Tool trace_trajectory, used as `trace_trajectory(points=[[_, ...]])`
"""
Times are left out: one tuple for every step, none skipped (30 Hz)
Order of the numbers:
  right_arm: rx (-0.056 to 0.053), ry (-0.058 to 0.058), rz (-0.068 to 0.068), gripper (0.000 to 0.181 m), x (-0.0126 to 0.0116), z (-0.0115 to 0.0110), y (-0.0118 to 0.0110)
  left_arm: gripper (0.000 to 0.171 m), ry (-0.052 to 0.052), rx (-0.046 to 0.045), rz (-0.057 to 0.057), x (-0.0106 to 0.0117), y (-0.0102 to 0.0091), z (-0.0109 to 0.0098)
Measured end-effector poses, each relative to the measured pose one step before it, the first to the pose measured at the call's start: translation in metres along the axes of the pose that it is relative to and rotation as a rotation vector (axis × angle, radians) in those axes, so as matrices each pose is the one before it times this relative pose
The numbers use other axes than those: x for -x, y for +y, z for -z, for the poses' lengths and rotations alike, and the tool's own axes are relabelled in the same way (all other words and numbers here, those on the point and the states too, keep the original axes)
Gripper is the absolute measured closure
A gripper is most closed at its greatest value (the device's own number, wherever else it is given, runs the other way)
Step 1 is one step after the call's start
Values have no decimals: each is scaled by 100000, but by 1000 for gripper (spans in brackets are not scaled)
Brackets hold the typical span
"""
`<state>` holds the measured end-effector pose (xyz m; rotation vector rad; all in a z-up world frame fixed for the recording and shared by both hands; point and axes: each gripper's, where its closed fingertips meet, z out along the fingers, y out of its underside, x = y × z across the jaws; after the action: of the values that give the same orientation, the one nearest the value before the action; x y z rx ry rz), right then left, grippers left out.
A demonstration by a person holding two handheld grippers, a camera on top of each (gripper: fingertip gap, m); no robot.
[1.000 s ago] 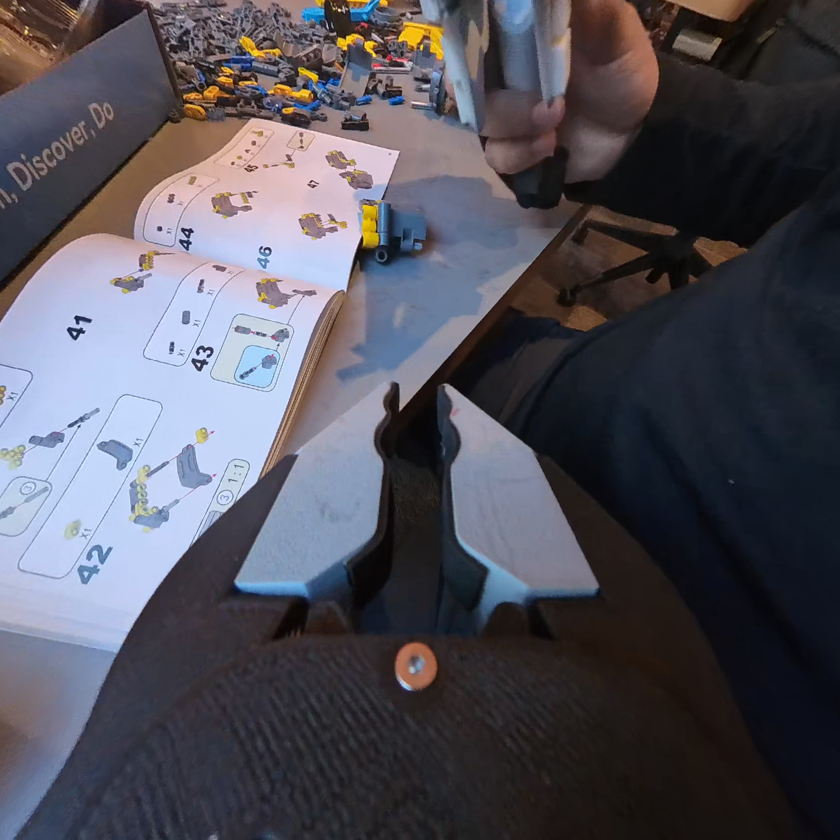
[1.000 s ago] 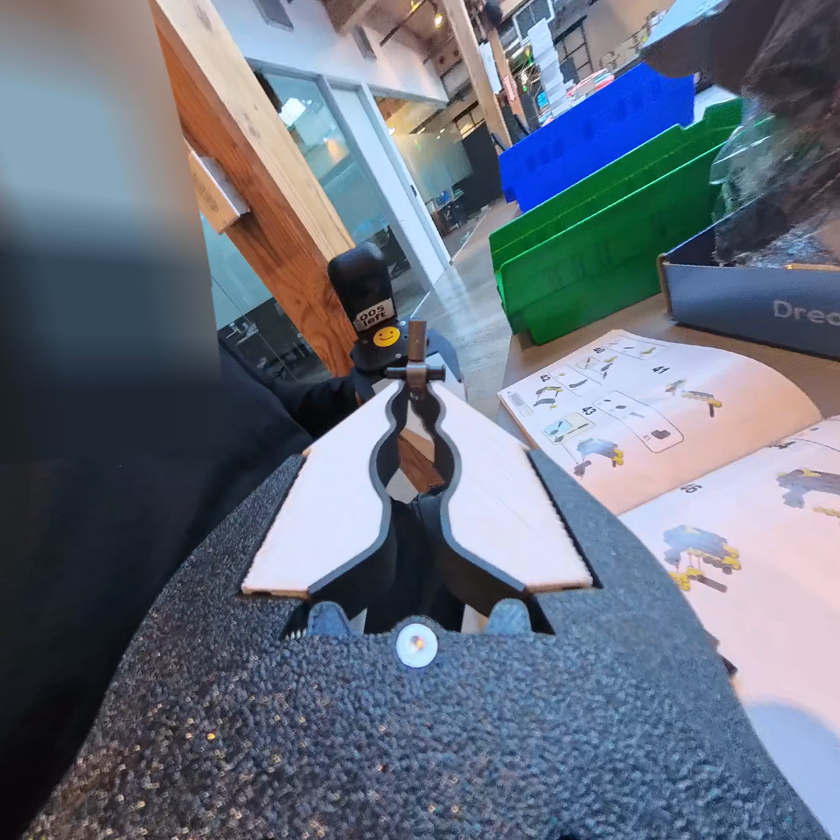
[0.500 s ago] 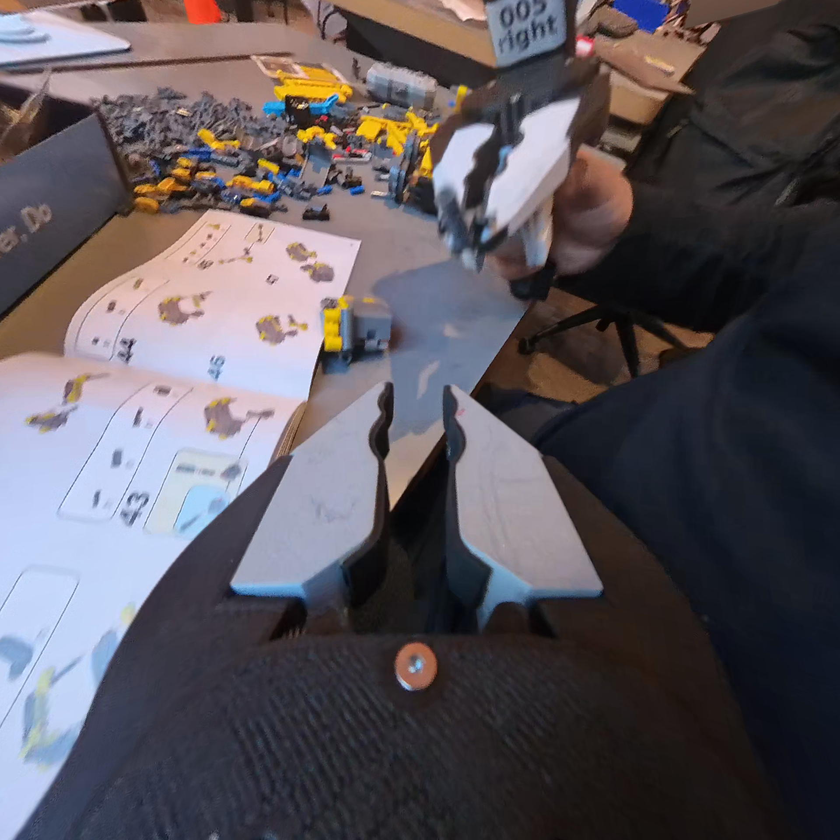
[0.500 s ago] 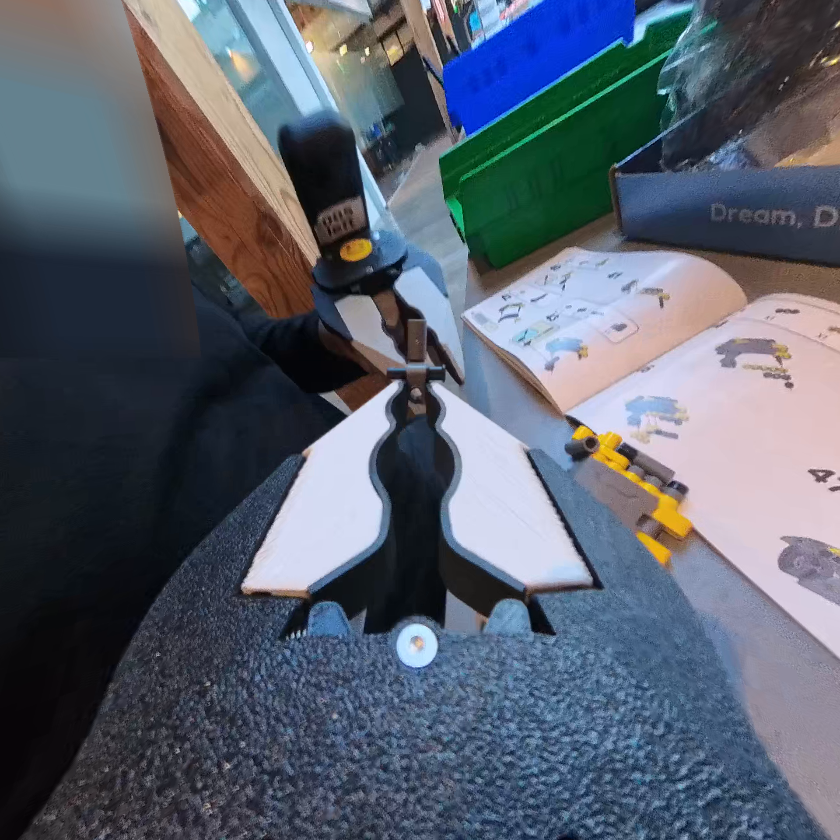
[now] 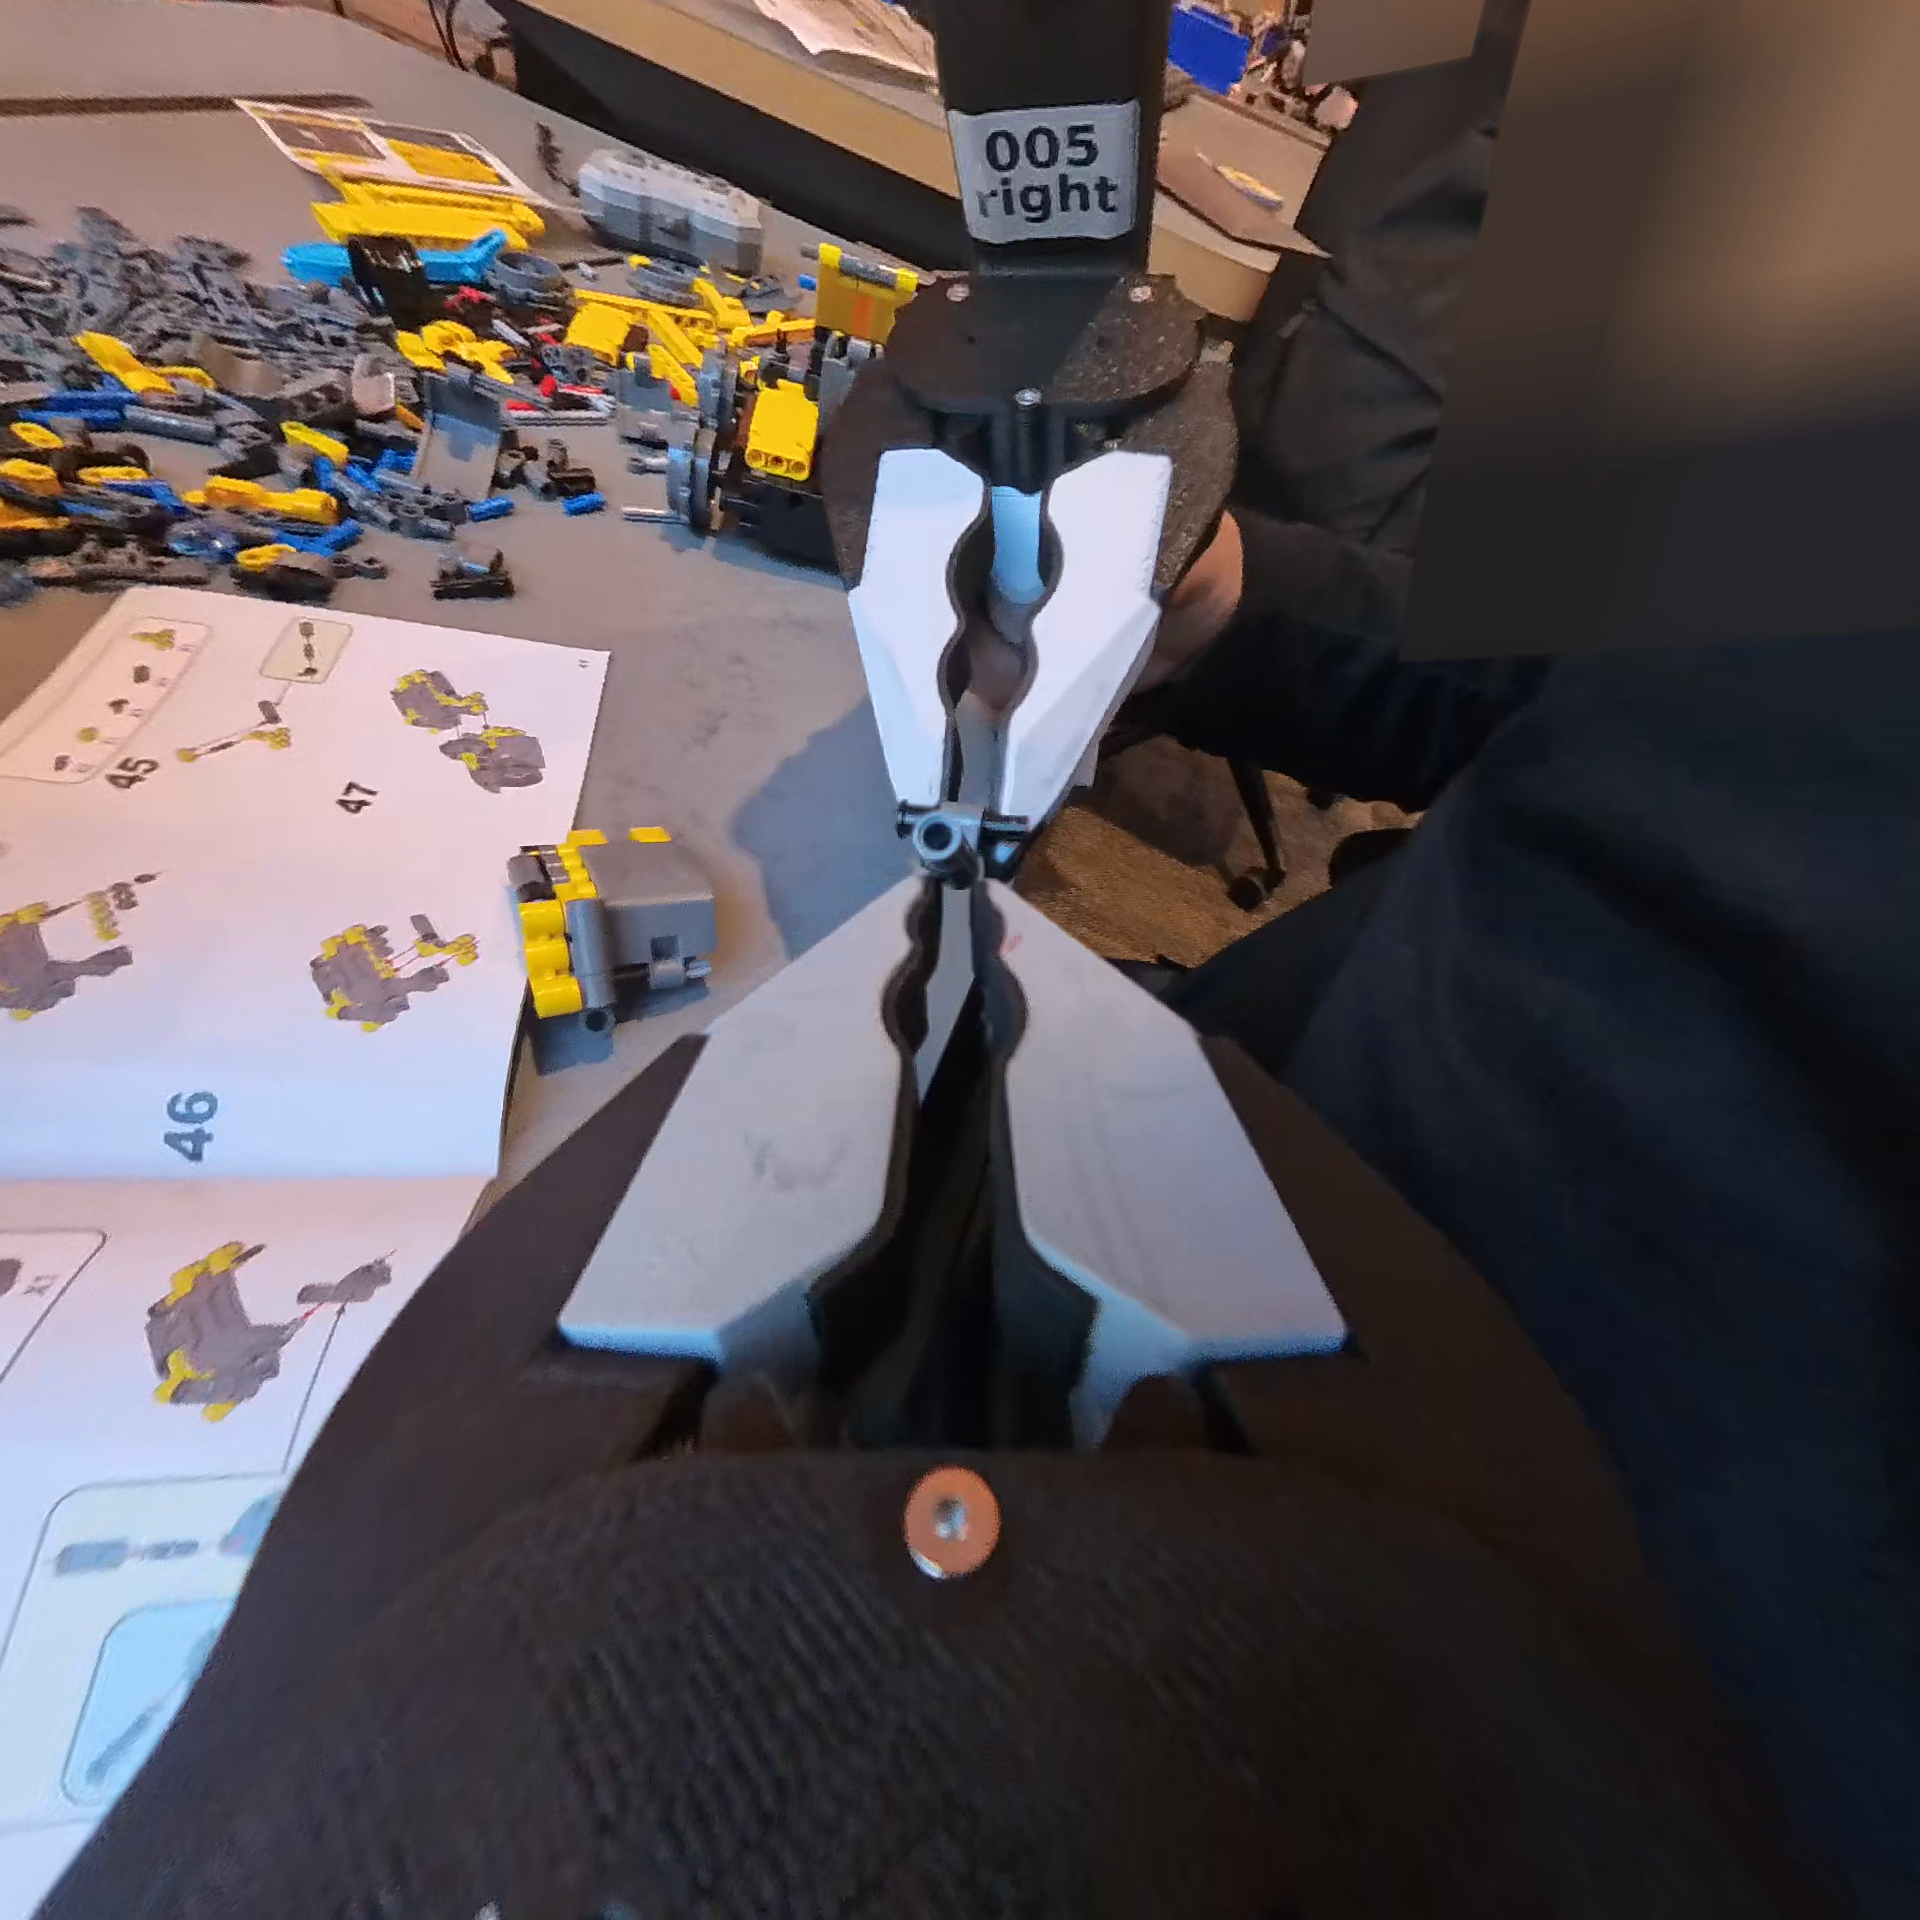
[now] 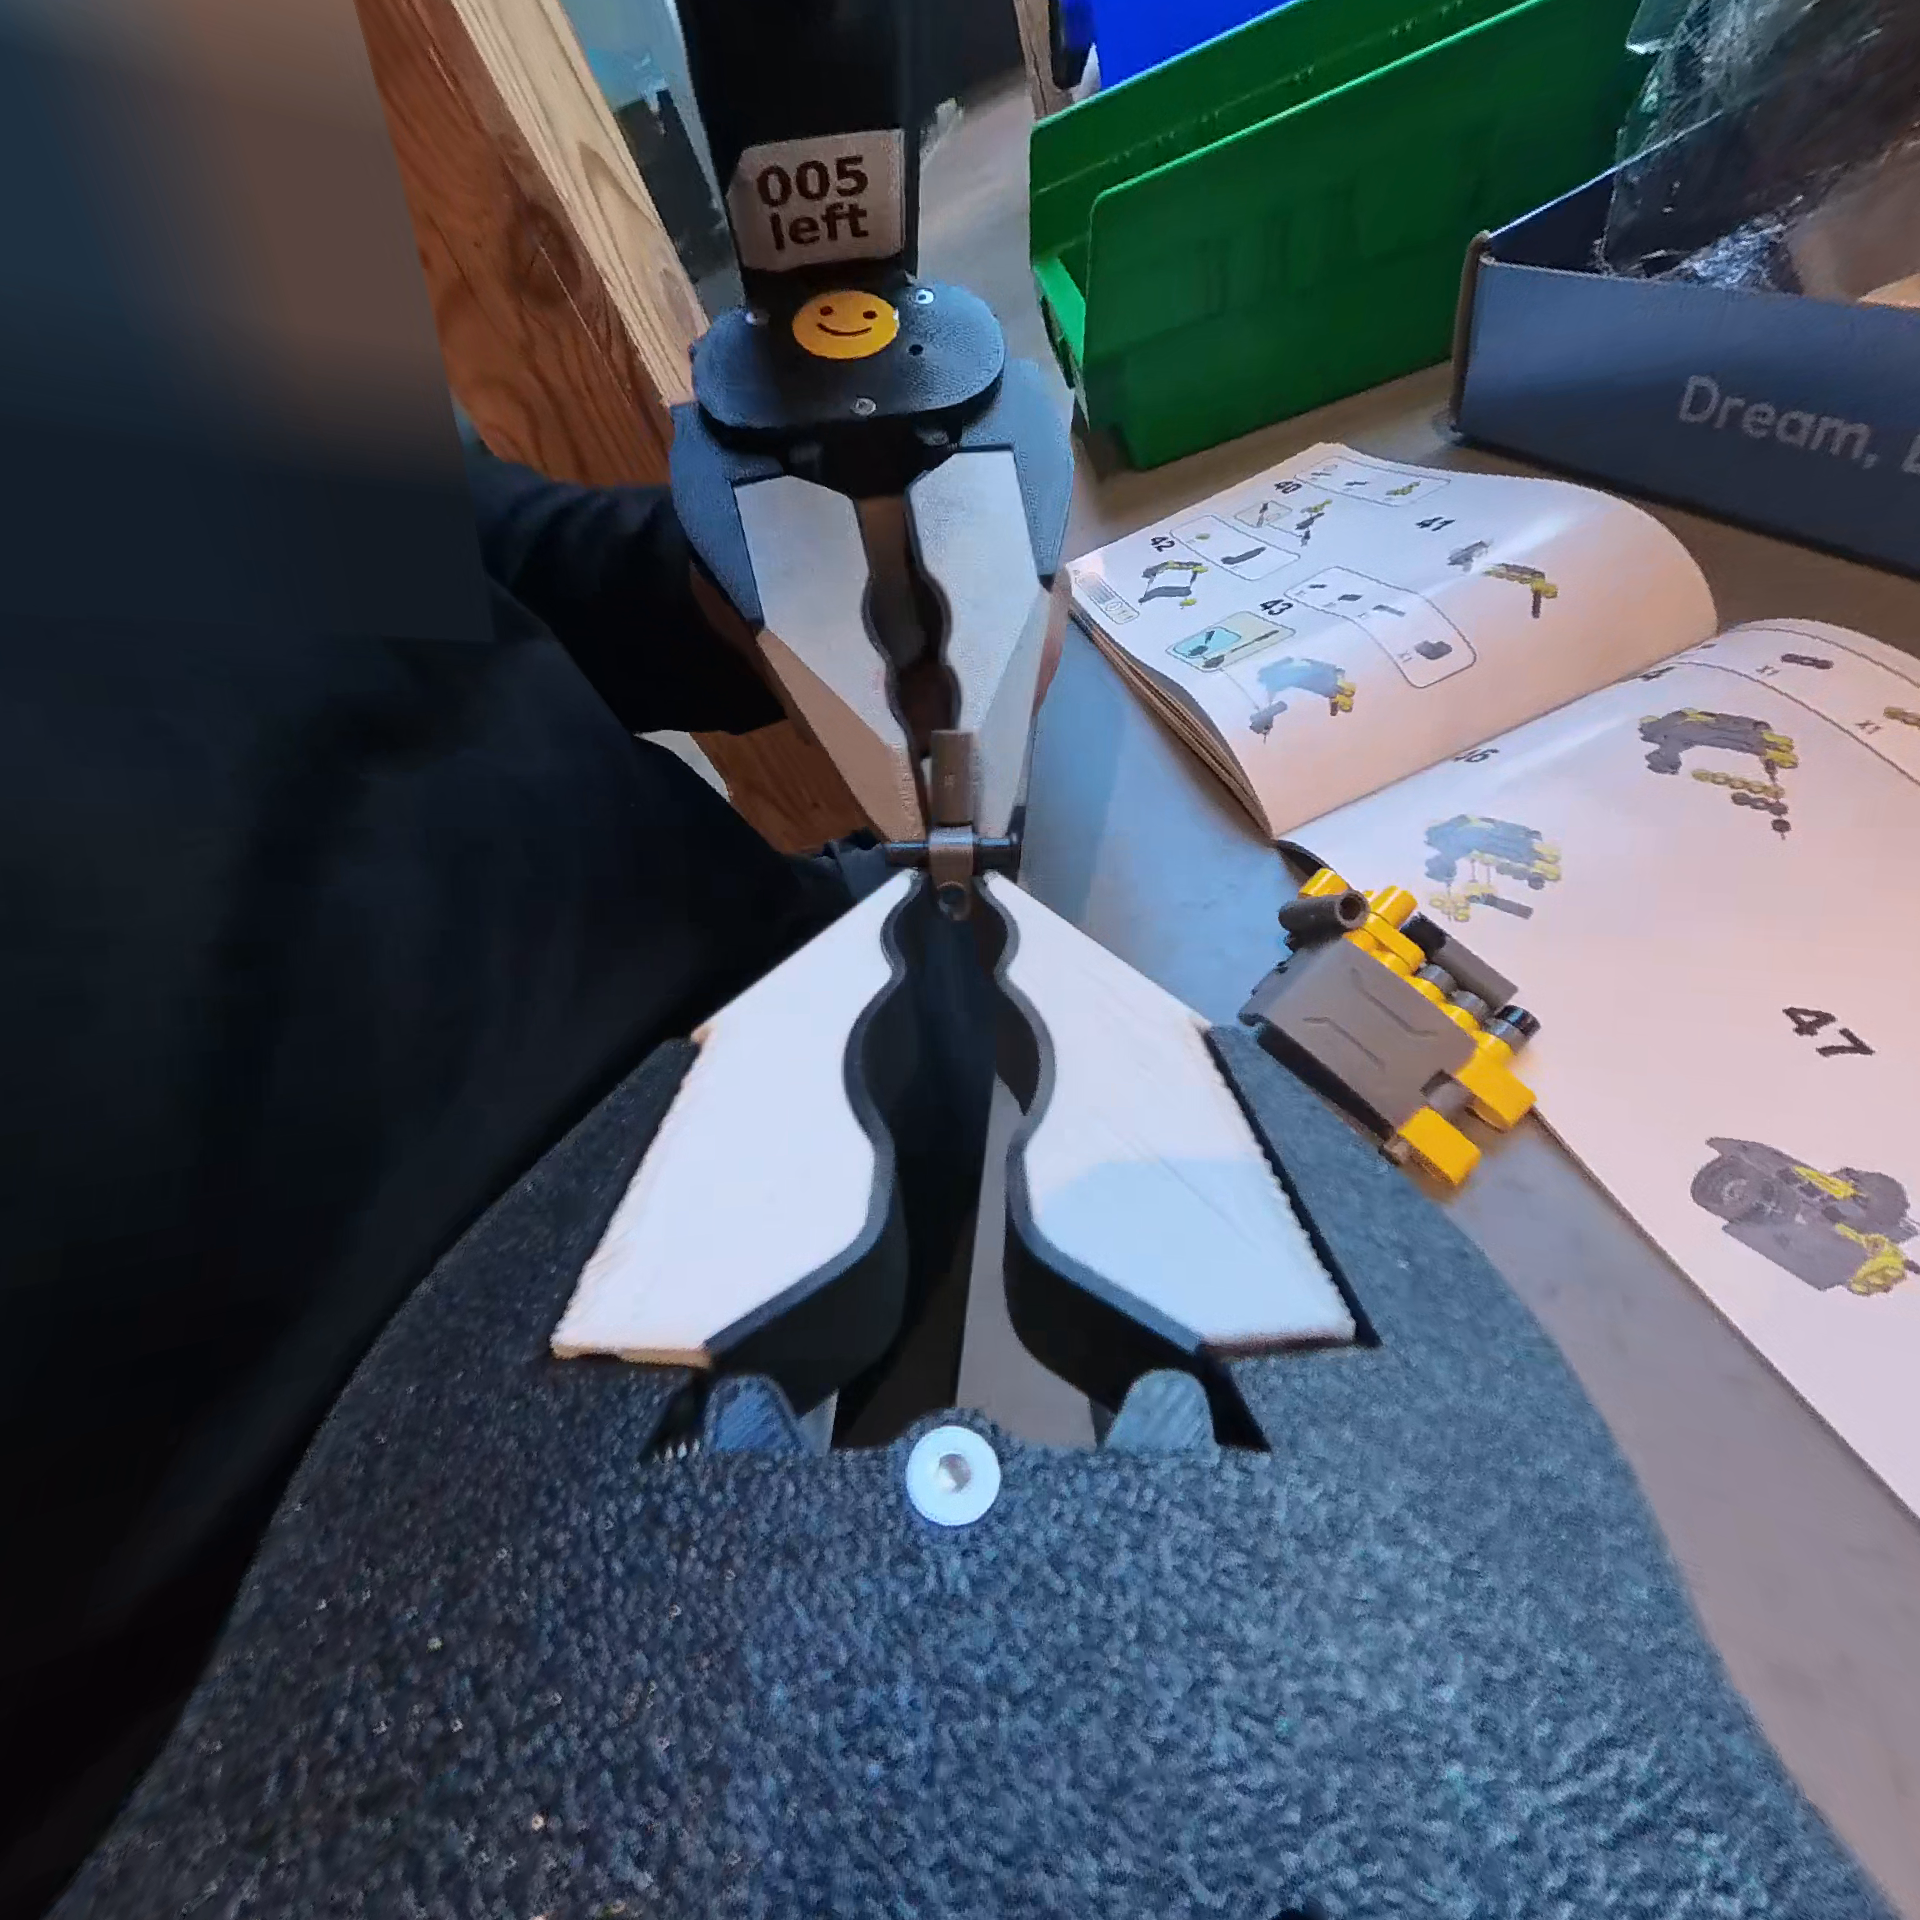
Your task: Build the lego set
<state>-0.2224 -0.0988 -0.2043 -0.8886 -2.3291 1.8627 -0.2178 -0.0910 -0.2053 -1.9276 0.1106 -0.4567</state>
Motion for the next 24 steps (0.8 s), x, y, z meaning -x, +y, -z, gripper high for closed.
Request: trace_trajectory(points=[[-251,333,-166,175,-51,116,1,168,-834,-319,-1823,74,-67,-91],[-399,144,-543,175,-8,114,-32,168,-318,-387,-1331,1,-117,-56],[-79,-225,-1119,175,41,92,16,169,17,-264,-574,-39,-124,-40],[431,-192,-1265,174,-6,65,102,170,-659,-239,-682,42,-90,-59],[280,-54,-739,175,-33,35,86,171,-1566,-70,-1476,131,-23,-38],[335,227,-172,175,-64,3,124,171,-1059,551,-1387,63,74,-107],[1032,78,-142,175,-37,6,175,171,-401,1127,-735,1,178,-131],[1004,316,732,175,-15,22,144,171,345,546,643,-34,122,-98],[596,1074,1487,175,-82,20,74,171,1072,-213,2127,-50,35,-79],[499,1124,1043,175,-136,0,35,169,1237,-355,2754,8,32,-34],[667,-243,52,175,28,-62,53,167,1314,-211,1780,32,83,31],[723,-959,-205,175,114,-84,50,164,1203,184,1259,45,105,75],[554,-653,206,175,100,-92,48,160,730,389,1165,80,72,83],[702,-480,396,175,90,-89,65,157,746,298,899,15,27,77],[1019,-83,414,175,35,-99,107,156,1753,-459,308,-214,-105,89],[1194,431,489,175,-45,-110,130,159,2003,-1596,58,-361,-283,92],[925,-323,427,175,68,-105,90,160,545,-1581,-65,-196,-247,54],[508,-1041,443,175,198,-88,3,164,-414,-47,-381,-24,21,1],[653,-47,664,175,80,-96,29,165,-550,232,-909,-11,112,40],[494,838,657,175,-67,-79,31,165,-1211,169,-382,82,118,56],[88,767,85,175,-98,-73,-6,165,-1786,-557,-360,100,65,67],[-421,556,-474,174,-114,-51,-69,165,-2420,-1591,-773,120,-39,76],[-662,978,-921,174,-205,-25,-82,165,-2857,-1567,-594,183,-20,95],[-433,1999,-1157,173,-376,-1,-40,165,-3926,-880,-280,413,54,114]])
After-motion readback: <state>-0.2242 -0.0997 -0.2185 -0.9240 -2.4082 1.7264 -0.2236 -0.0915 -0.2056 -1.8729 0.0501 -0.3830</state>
